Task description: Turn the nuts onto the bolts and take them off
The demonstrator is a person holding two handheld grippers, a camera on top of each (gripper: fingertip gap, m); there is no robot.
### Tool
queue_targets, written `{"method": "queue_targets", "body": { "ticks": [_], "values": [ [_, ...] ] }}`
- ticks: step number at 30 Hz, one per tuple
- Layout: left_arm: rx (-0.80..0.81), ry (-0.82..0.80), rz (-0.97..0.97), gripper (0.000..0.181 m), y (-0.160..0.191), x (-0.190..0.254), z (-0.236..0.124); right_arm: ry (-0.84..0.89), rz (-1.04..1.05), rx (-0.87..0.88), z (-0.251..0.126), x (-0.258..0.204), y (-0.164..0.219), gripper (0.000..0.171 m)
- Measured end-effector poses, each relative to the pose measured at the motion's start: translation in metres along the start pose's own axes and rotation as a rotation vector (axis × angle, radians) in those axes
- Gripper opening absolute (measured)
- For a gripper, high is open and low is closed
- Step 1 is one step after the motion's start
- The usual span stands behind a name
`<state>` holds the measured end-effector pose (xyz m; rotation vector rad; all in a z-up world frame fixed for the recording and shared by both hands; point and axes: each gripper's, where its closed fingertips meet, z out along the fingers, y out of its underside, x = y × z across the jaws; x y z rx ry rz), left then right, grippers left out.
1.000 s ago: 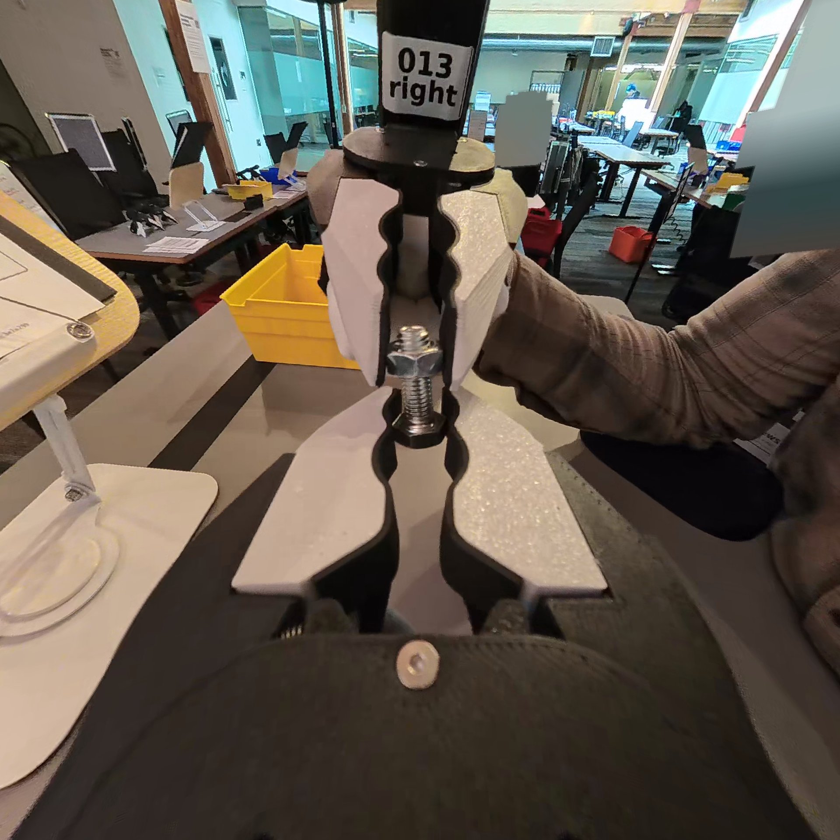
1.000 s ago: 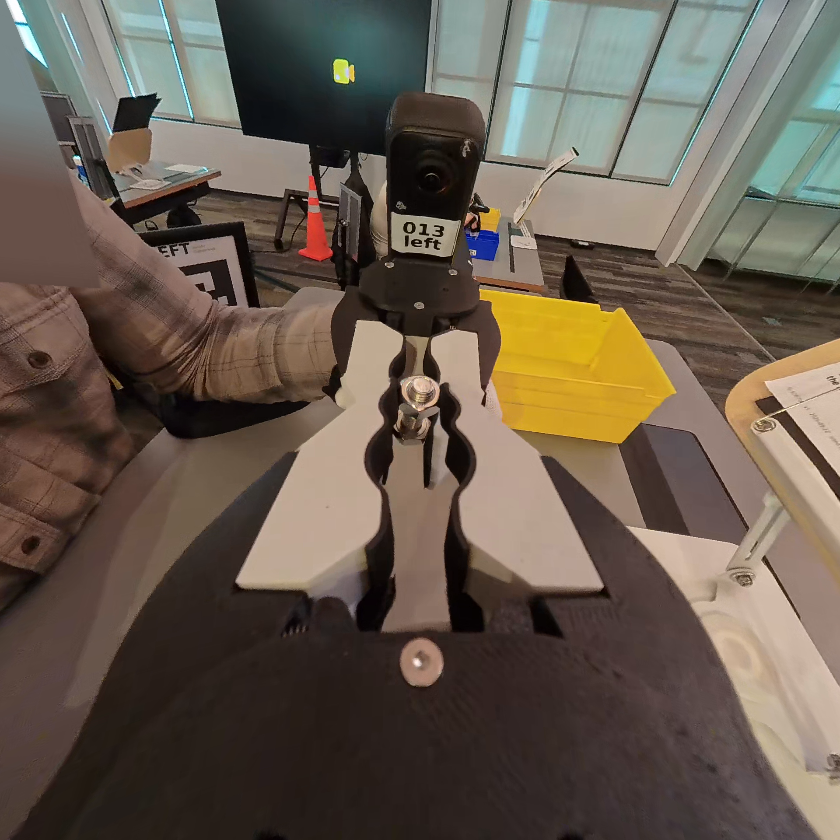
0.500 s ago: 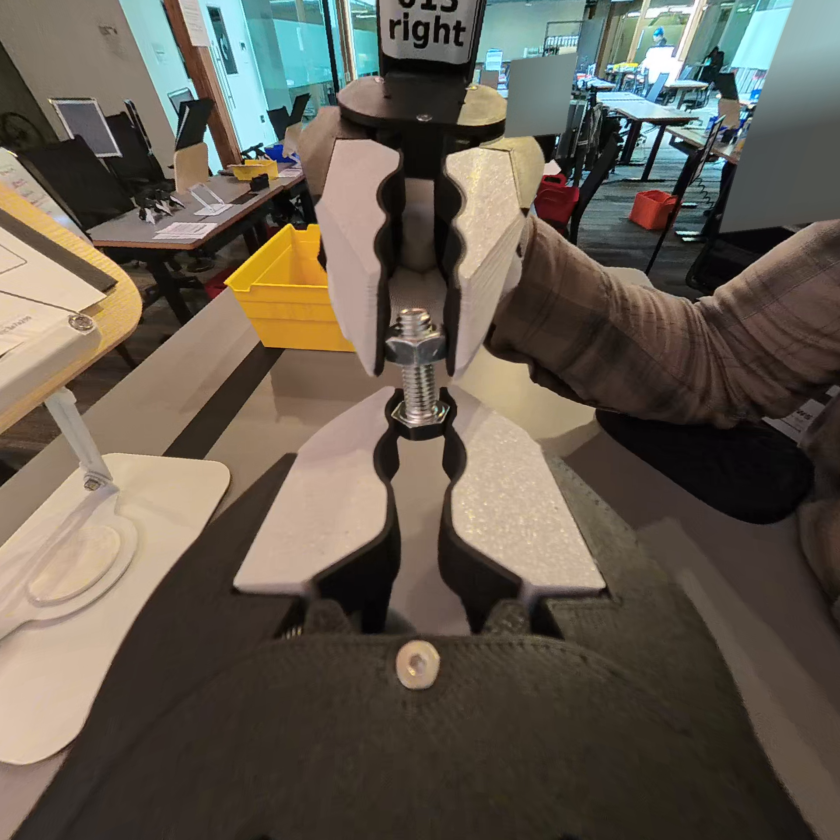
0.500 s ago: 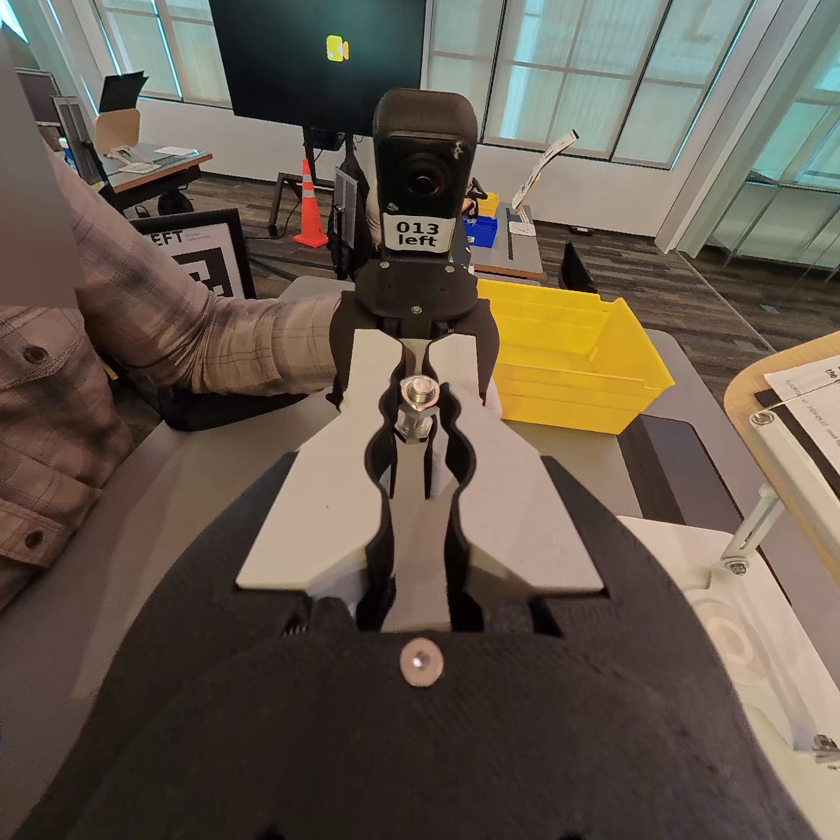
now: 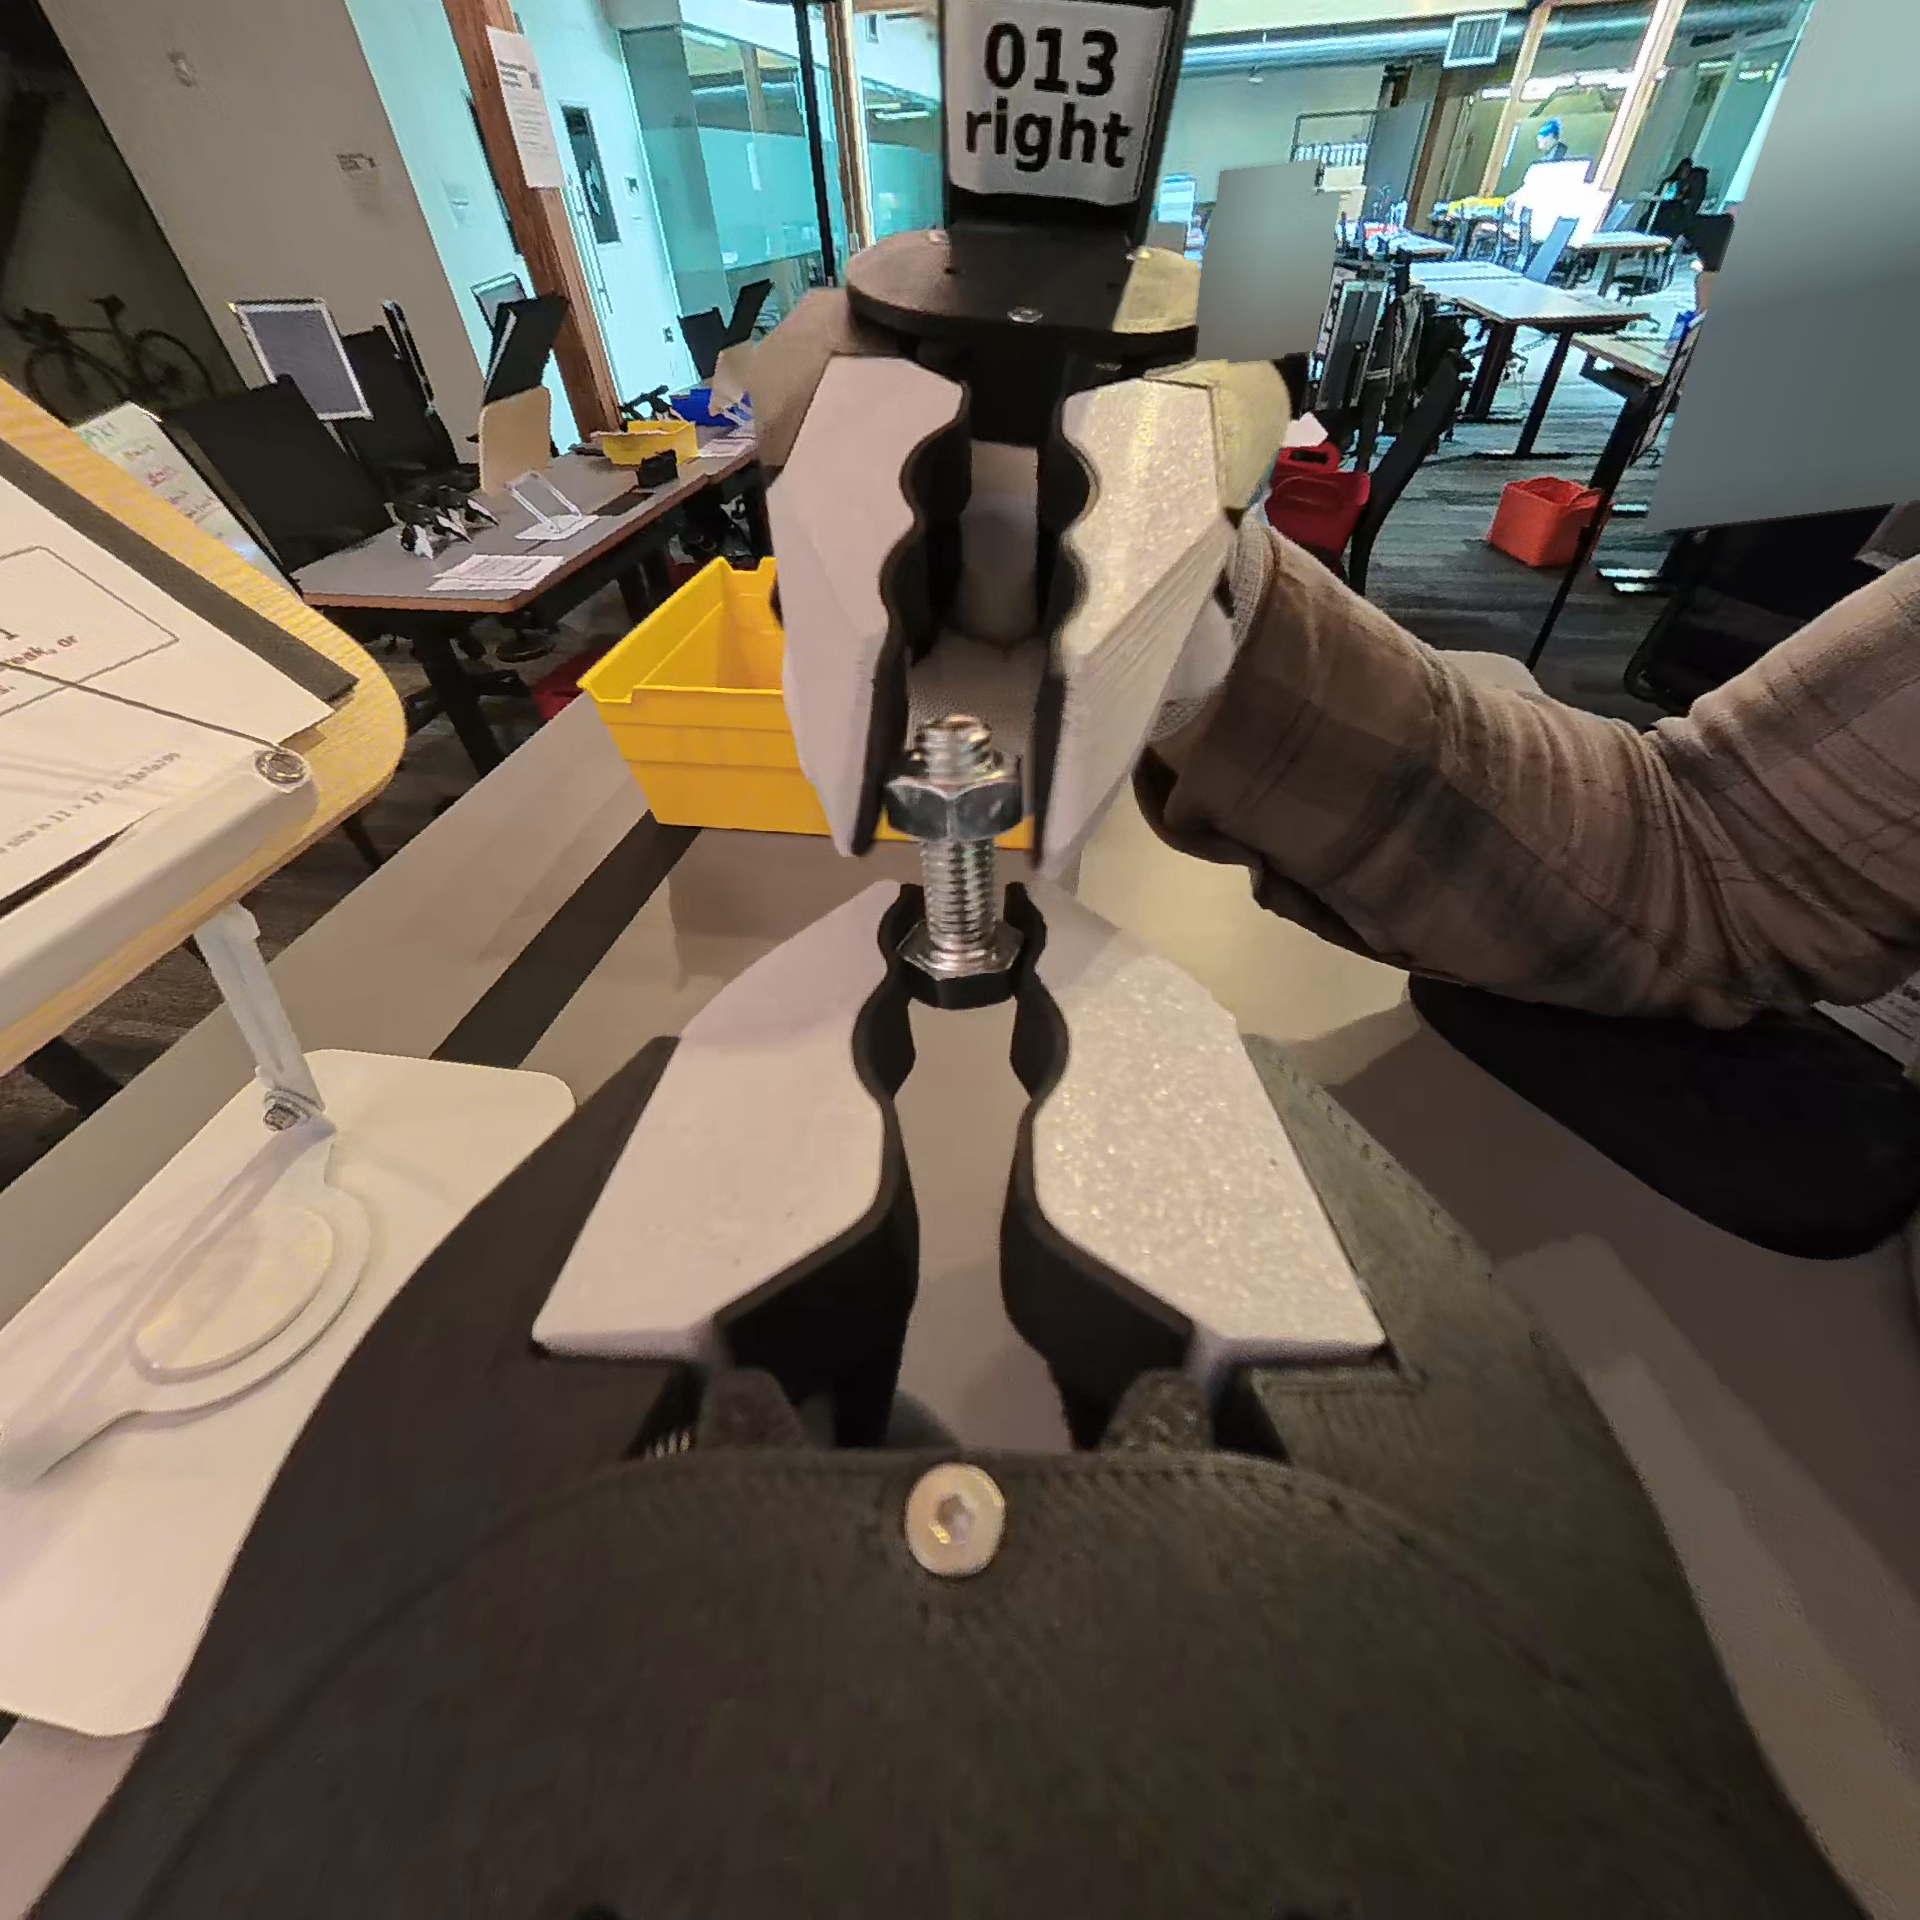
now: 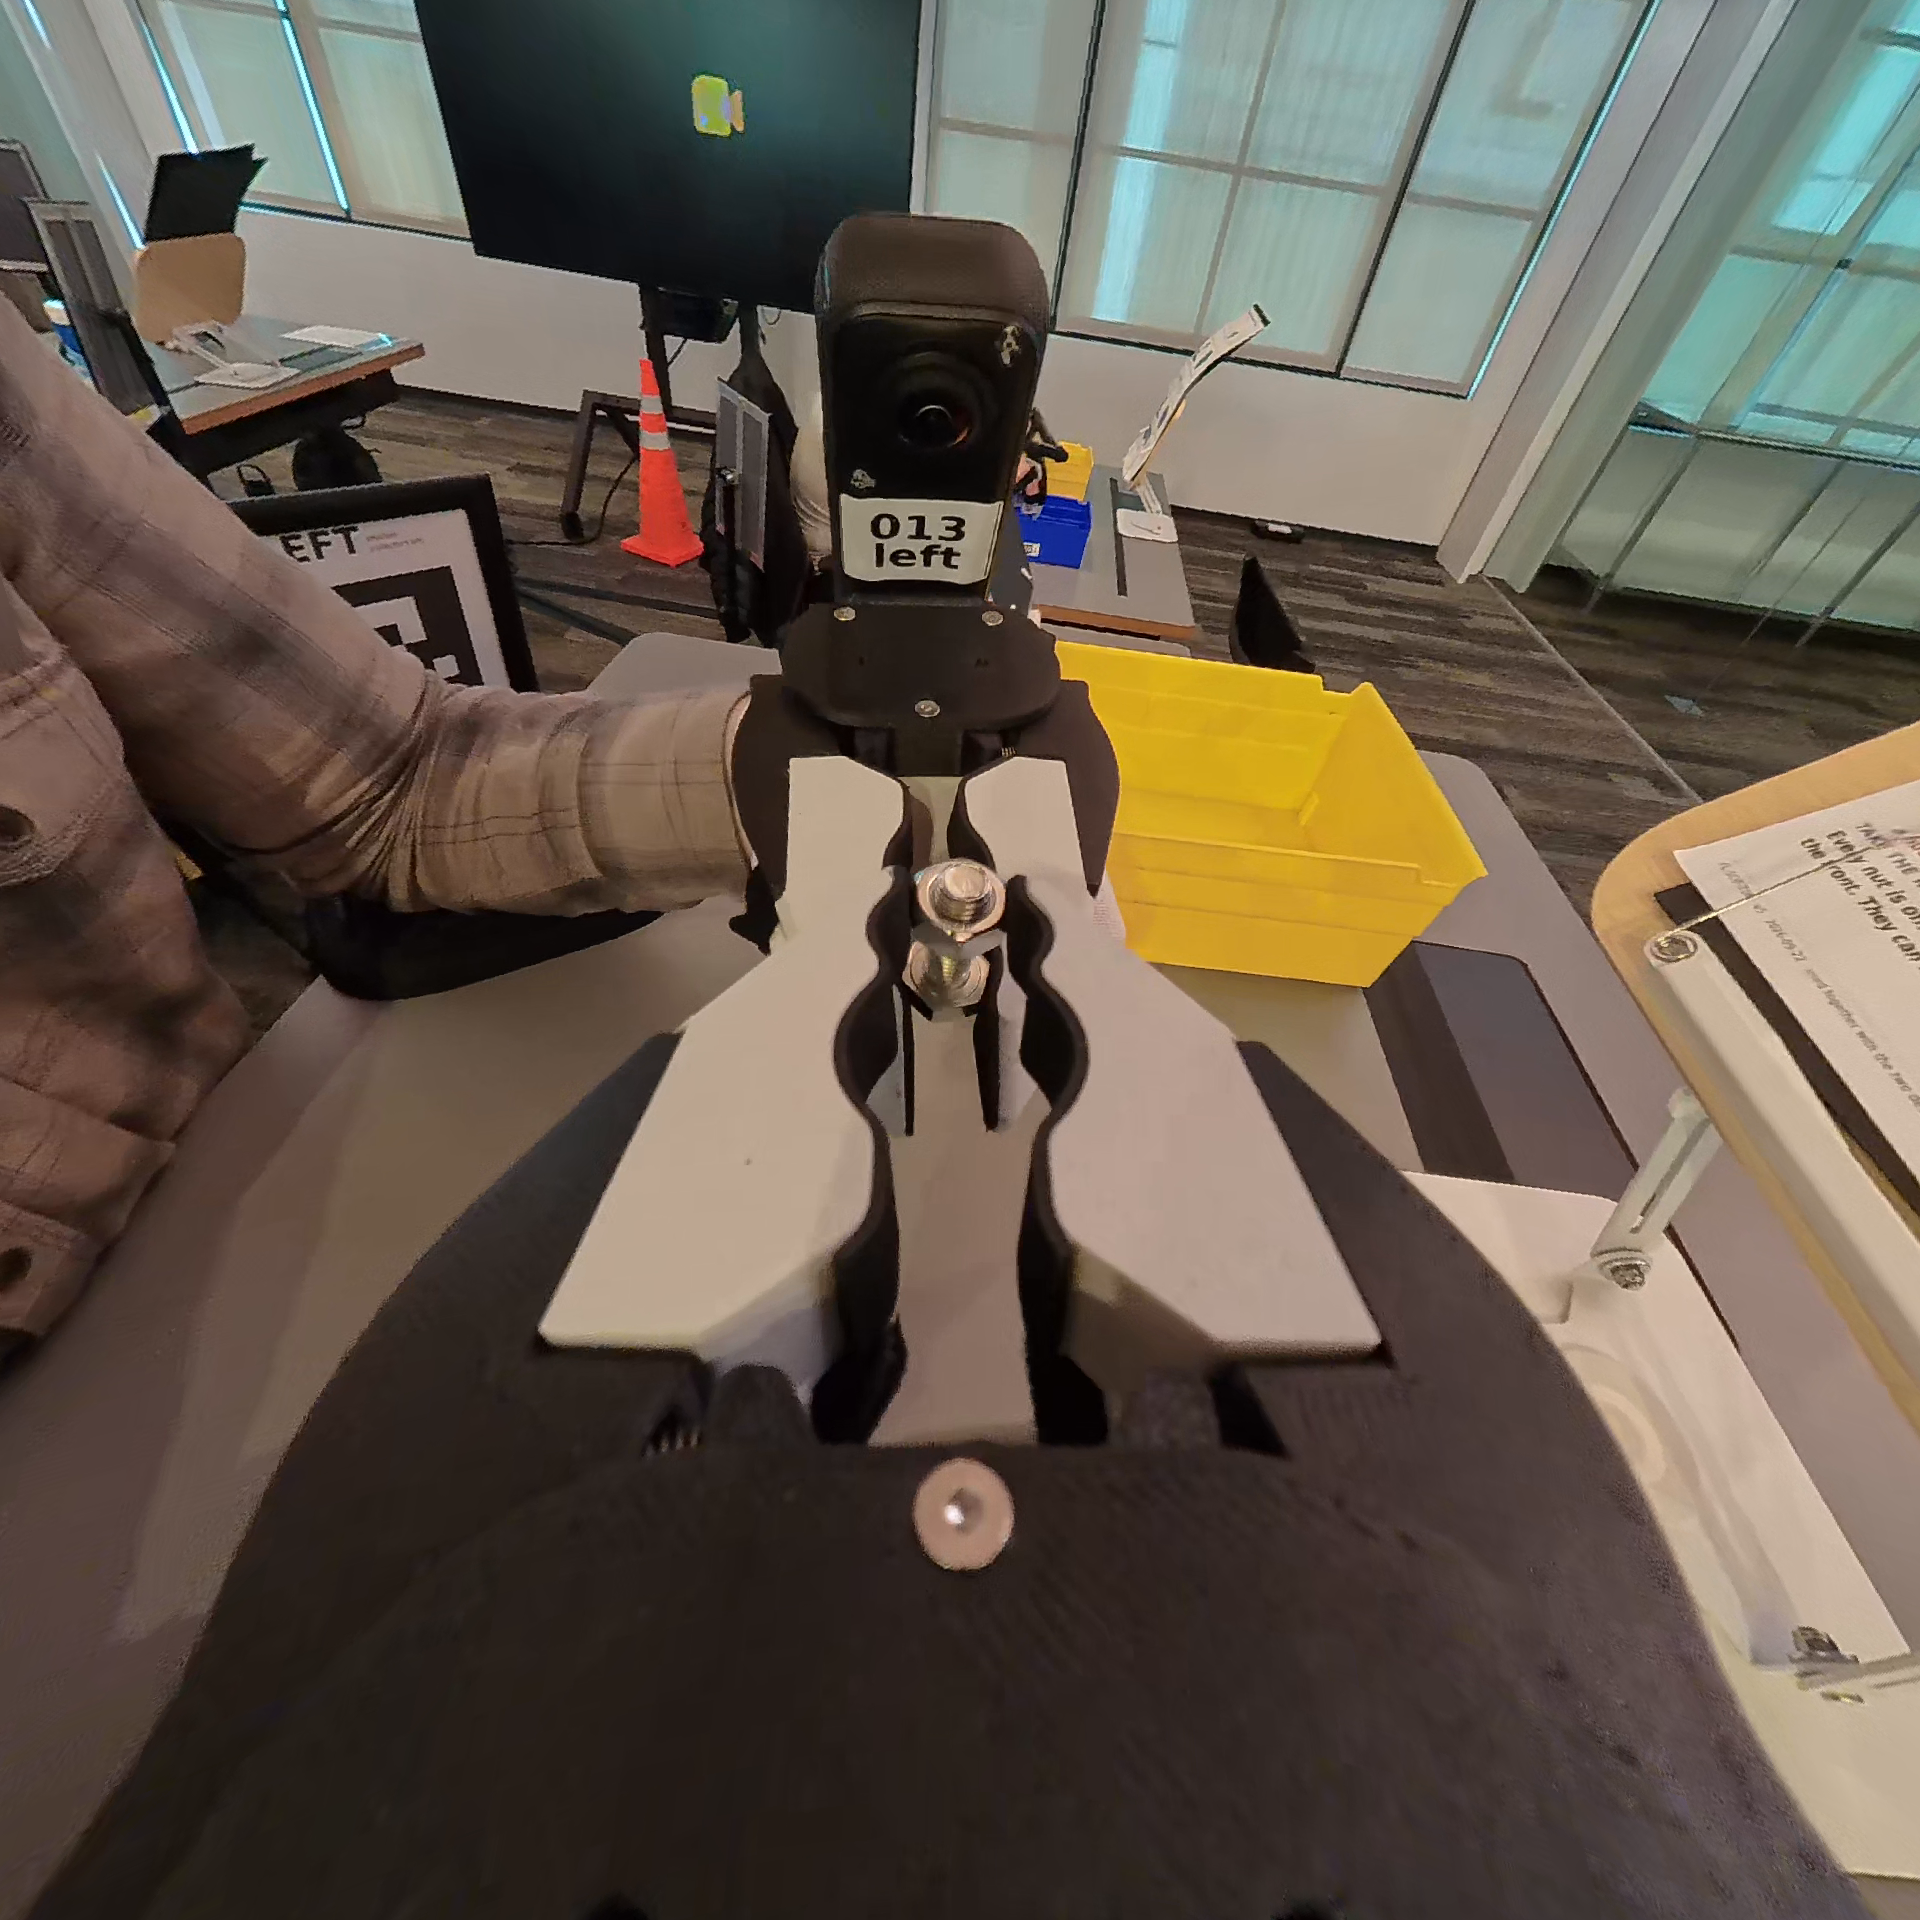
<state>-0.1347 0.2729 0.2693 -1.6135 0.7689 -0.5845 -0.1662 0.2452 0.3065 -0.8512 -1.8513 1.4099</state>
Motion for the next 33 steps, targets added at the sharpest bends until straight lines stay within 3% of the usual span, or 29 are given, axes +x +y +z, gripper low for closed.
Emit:
{"method": "queue_targets", "body": {
  "ticks": [3, 5, 11, 21, 22, 24, 29, 31, 33],
  "values": [
    [0.031, -0.051, -0.012, 0.015, -0.004, -0.01, -0.002, 0.061, -0.003, 0.029, -0.002, 0.009, -0.007, 0.054],
    [0.078, -0.085, -0.036, 0.015, -0.011, -0.017, -0.006, 0.126, -0.001, 0.054, -0.005, 0.021, -0.01, 0.061],
    [0.137, -0.174, -0.072, 0.015, -0.02, -0.035, -0.017, 0.268, 0.065, 0.184, -0.013, 0.052, -0.023, 0.06],
    [0.136, -0.171, -0.056, 0.015, -0.022, -0.032, -0.017, 0.281, 0.078, 0.174, -0.003, 0.056, -0.019, 0.065],
    [0.161, -0.203, -0.065, 0.015, -0.025, -0.037, -0.02, 0.344, 0.115, 0.183, -0.011, 0.068, -0.019, 0.071],
    [0.177, -0.159, -0.064, 0.014, -0.029, -0.033, -0.025, 0.567, 0.194, 0.229, -0.042, 0.105, -0.015, 0.049],
    [0.191, -0.179, -0.035, 0.015, -0.03, -0.032, -0.022, 0.284, 0.198, 0.266, -0.03, 0.067, -0.025, 0.057],
    [0.22, -0.185, -0.013, 0.015, -0.031, -0.032, -0.021, 0.199, 0.189, 0.258, -0.02, 0.054, -0.024, 0.04],
    [0.237, -0.236, 0.029, 0.015, -0.035, -0.035, -0.022, 0.166, 0.18, 0.208, -0.008, 0.046, -0.019, 0.037]
  ]
}}
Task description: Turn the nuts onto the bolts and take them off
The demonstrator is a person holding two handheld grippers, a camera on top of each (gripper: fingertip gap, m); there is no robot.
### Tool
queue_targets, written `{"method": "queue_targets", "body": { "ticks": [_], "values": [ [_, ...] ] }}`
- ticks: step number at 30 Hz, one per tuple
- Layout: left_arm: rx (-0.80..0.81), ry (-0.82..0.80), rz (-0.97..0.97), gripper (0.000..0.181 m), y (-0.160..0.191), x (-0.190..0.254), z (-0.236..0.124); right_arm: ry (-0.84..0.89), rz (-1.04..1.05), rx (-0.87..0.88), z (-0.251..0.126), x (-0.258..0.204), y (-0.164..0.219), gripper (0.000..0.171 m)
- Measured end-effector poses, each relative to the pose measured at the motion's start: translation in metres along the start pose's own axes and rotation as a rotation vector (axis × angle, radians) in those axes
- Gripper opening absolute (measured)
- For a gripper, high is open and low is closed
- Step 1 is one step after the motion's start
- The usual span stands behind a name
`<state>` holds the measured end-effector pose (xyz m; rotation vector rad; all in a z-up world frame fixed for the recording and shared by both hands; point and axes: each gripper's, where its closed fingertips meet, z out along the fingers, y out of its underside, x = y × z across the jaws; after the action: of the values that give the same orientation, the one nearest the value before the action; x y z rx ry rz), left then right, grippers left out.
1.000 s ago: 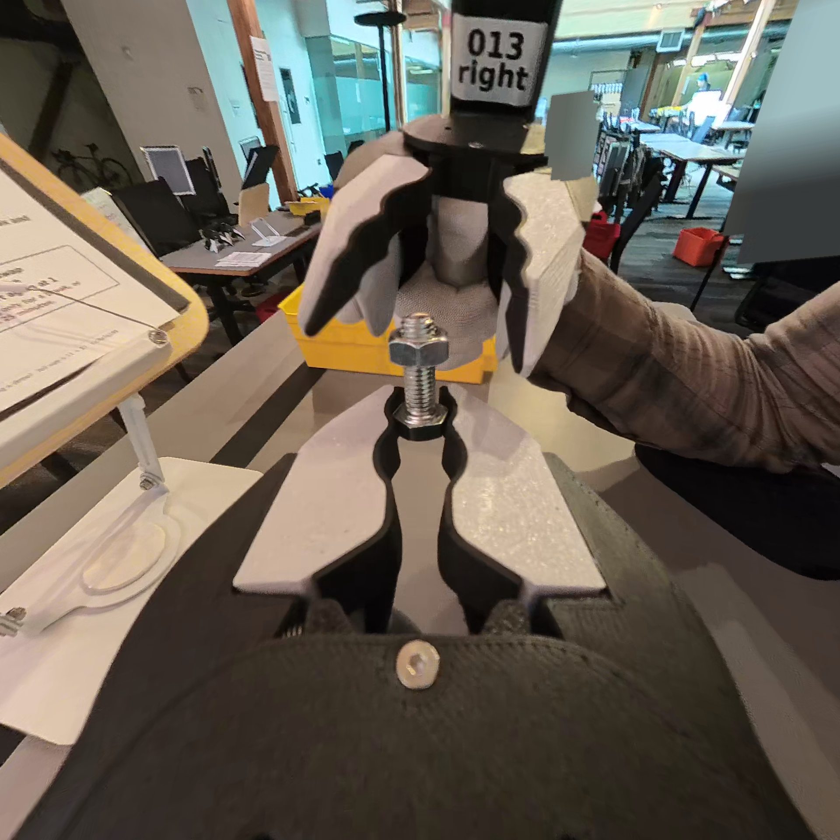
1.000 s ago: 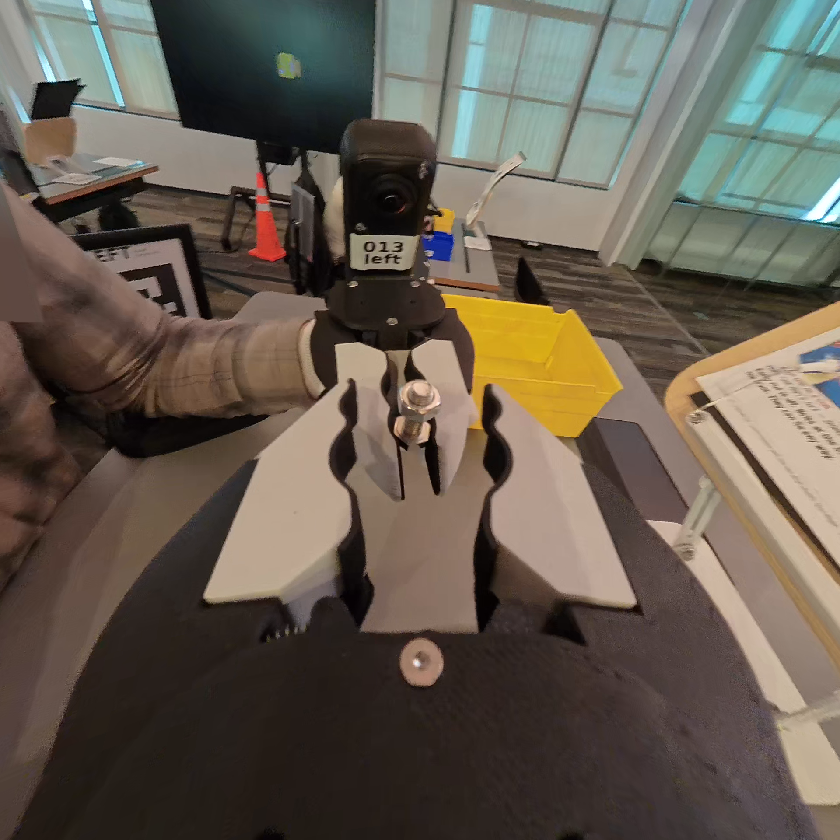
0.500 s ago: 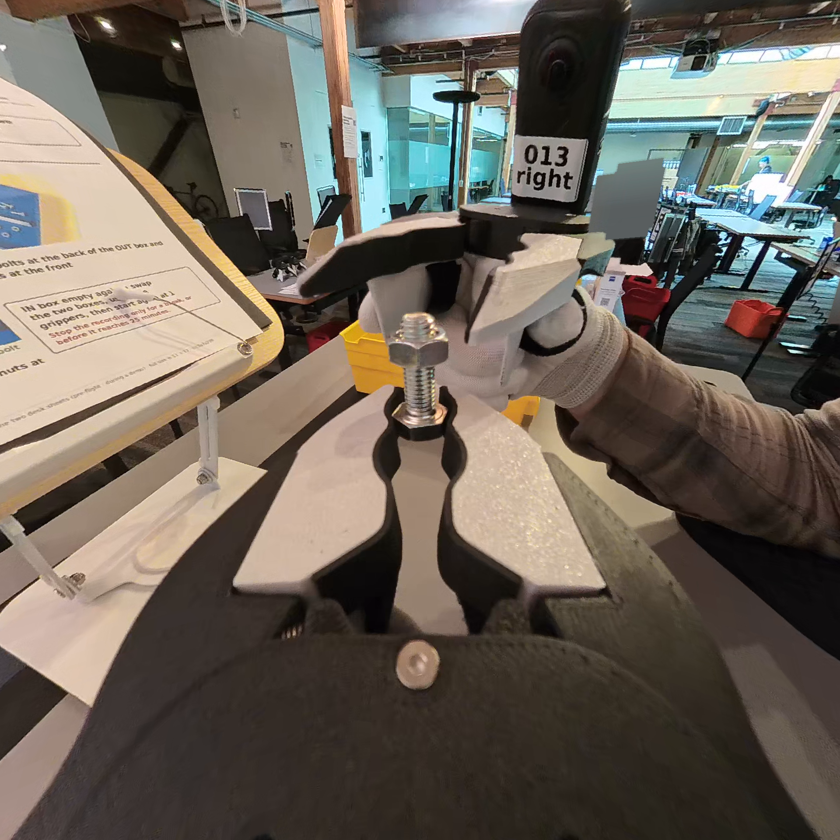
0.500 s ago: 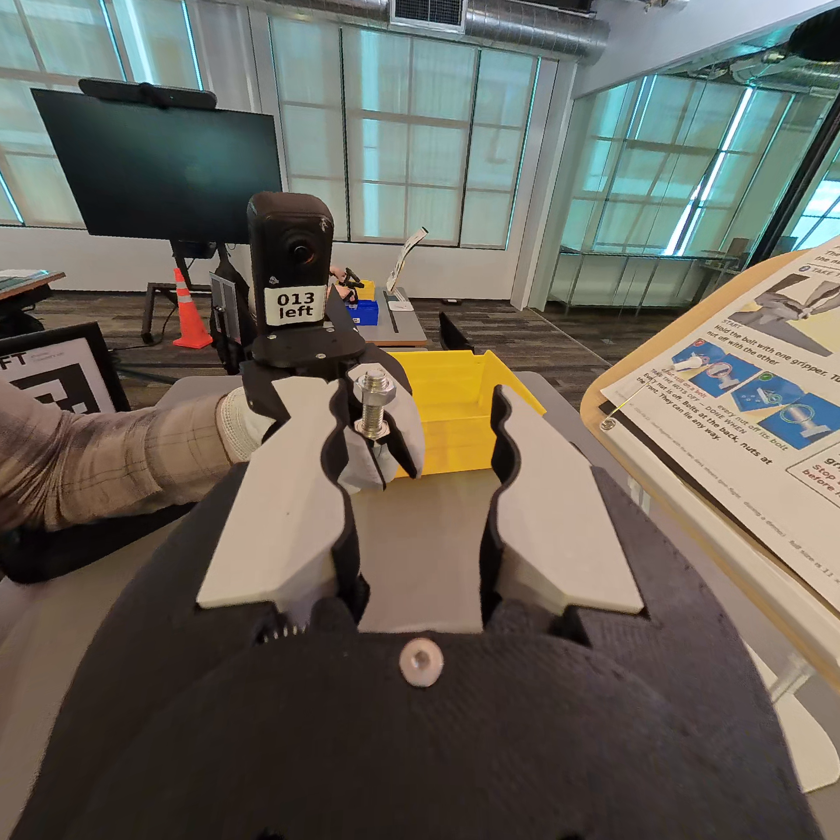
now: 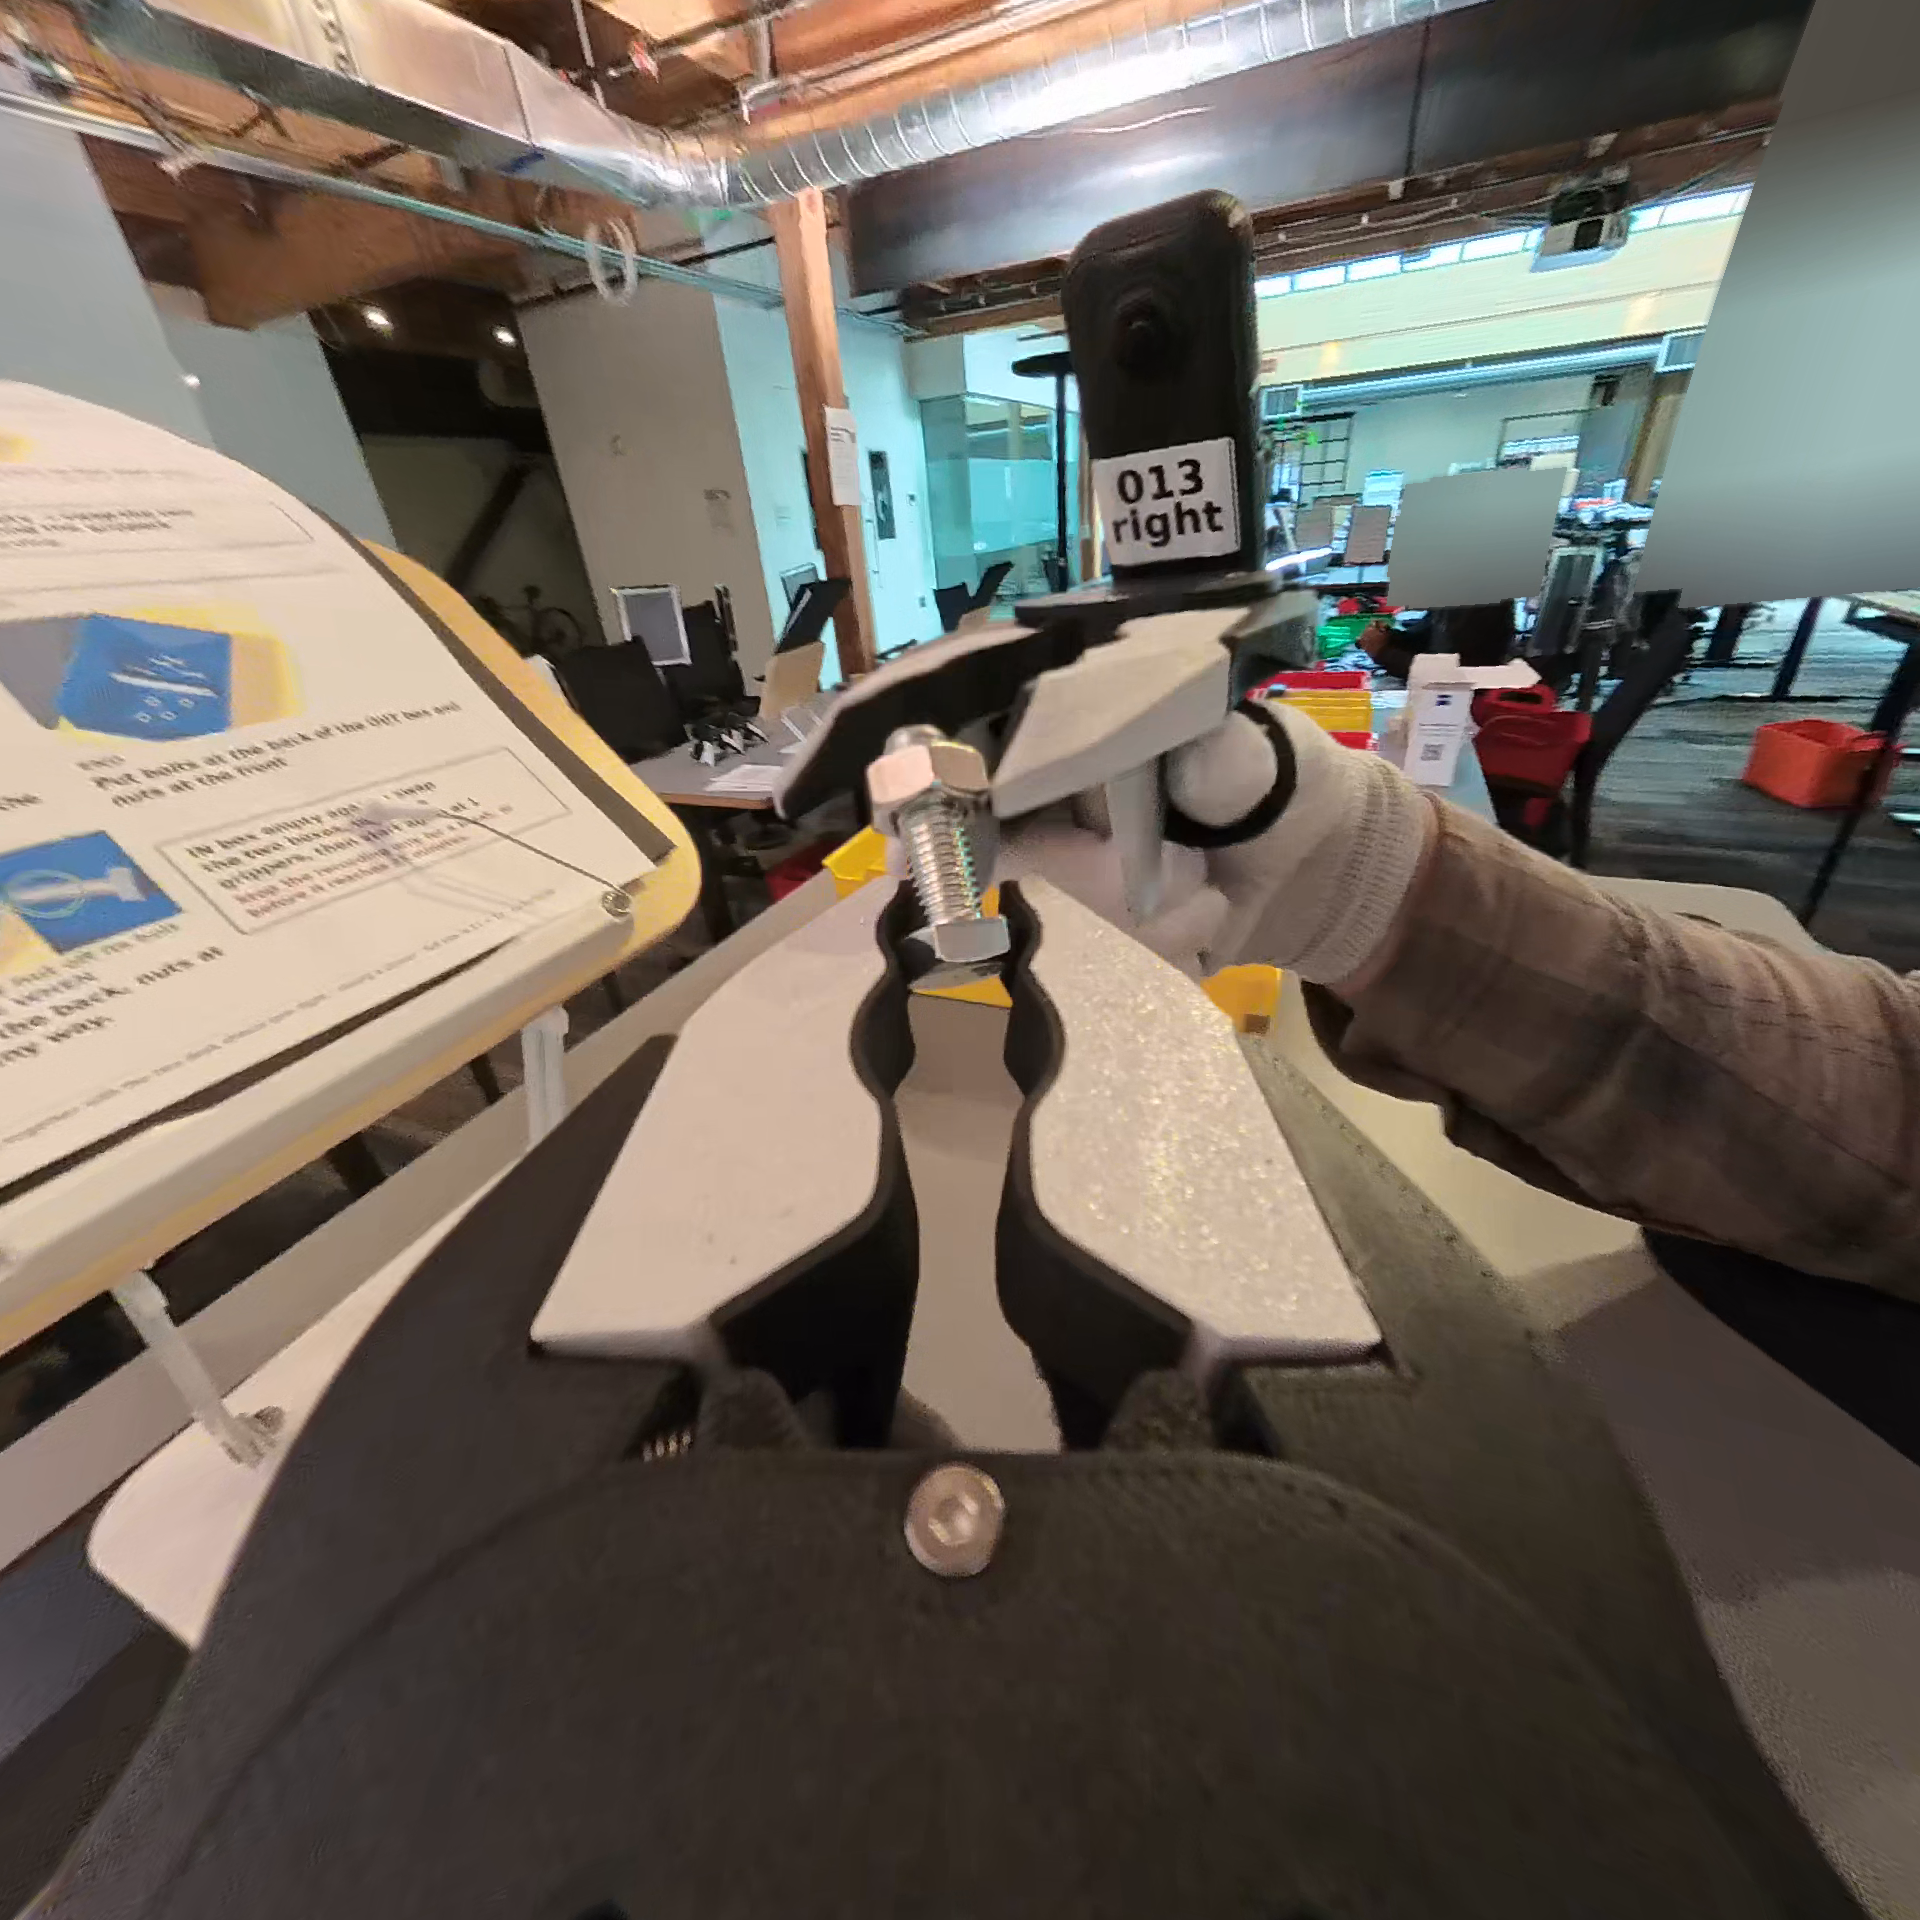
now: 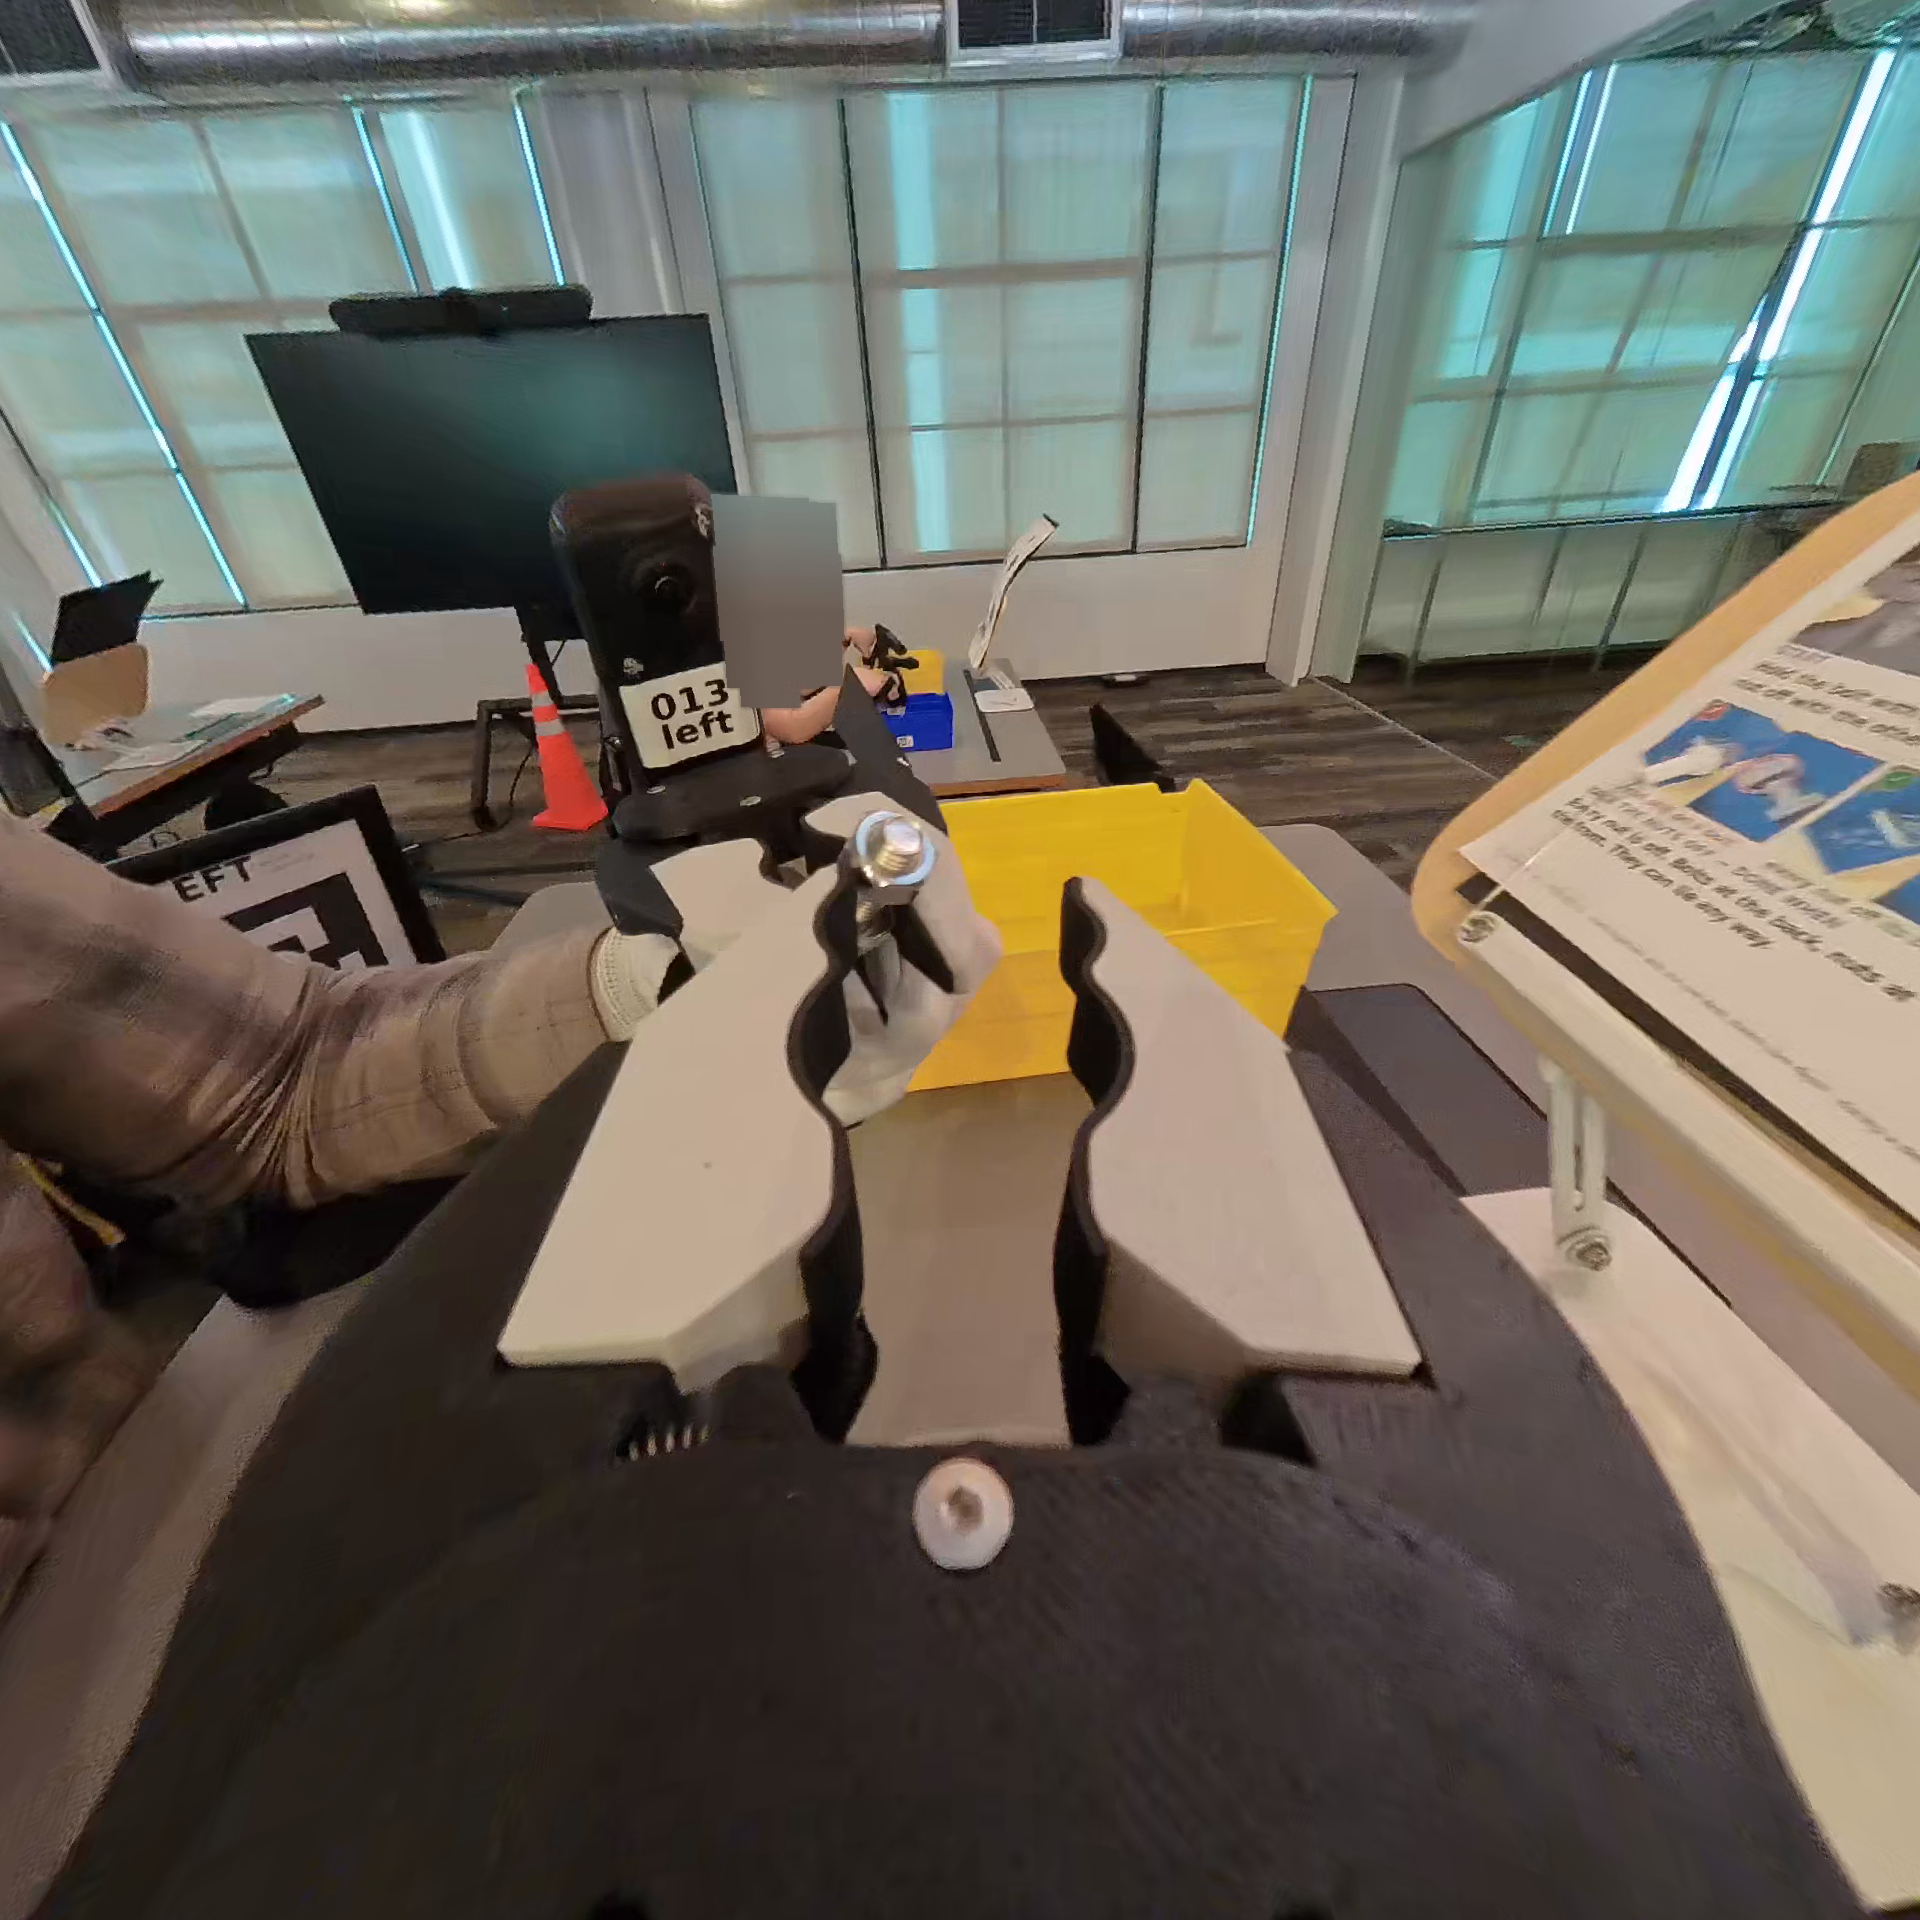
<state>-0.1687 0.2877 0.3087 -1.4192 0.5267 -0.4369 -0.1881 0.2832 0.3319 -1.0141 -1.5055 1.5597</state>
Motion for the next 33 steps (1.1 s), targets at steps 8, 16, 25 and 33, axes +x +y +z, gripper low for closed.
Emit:
{"method": "queue_targets", "body": {
  "ticks": [8, 16, 25, 33],
  "values": [
    [-0.036, -0.041, 0.042, 0.014, 0.001, -0.005, -0.002, -0.019, -0.047, 0.005, 0.013, -0.014, -0.004, 0.016],
    [-0.13, -0.02, 0.062, 0.015, 0.013, 0.0, 0.001, 0.08, -0.256, -0.166, 0.012, -0.02, 0.003, 0.016],
    [-0.19, -0.002, 0.057, 0.015, 0.023, 0.004, 0.004, 0.114, -0.347, -0.258, 0.012, -0.022, 0.011, 0.016],
    [-0.17, -0.046, 0.064, 0.014, 0.02, -0.003, 0.004, 0.124, -0.286, -0.192, 0.01, -0.016, 0.003, 0.037]
  ]
}}
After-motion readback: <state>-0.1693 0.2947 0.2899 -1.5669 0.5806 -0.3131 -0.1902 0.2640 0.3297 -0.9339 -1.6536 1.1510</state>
